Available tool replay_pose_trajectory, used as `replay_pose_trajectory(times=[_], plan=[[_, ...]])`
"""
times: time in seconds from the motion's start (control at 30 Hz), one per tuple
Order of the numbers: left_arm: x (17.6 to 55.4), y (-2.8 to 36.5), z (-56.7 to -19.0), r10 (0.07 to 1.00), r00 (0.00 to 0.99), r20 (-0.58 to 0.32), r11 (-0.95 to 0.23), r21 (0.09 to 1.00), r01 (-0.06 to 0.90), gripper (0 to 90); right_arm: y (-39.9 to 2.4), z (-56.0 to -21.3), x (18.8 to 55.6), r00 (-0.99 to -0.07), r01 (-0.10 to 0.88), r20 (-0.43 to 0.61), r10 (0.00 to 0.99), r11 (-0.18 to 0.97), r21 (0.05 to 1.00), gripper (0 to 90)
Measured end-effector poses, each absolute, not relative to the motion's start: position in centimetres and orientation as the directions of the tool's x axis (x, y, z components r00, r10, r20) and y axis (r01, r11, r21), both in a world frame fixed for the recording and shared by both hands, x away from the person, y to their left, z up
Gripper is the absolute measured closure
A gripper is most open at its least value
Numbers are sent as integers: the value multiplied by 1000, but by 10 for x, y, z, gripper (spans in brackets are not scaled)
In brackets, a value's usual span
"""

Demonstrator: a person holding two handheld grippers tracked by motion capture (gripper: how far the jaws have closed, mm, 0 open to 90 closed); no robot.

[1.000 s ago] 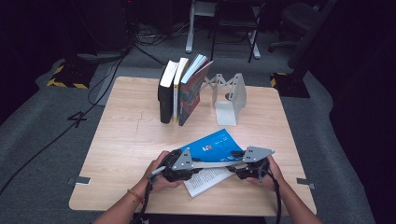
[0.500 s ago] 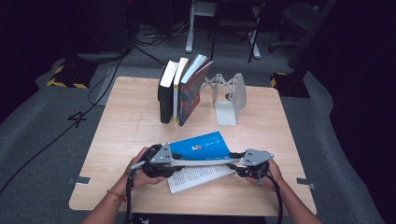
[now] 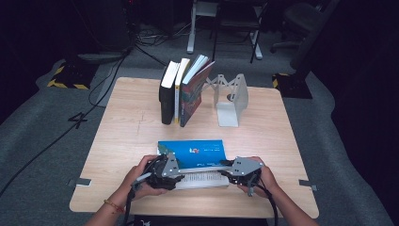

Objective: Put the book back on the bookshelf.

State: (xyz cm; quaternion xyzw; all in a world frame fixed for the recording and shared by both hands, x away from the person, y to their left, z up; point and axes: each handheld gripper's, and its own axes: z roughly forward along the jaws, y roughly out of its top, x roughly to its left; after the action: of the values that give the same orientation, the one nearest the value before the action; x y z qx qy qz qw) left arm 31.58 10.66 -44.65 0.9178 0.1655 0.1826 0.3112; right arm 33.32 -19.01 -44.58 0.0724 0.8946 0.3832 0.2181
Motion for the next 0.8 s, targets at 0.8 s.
replay_pose_trajectory(times=[0.8], plan=[[338,136,-451,446,877,176,-737,628,249,544,-178,-463,363,-922,-33,-279,269,664,747,626]])
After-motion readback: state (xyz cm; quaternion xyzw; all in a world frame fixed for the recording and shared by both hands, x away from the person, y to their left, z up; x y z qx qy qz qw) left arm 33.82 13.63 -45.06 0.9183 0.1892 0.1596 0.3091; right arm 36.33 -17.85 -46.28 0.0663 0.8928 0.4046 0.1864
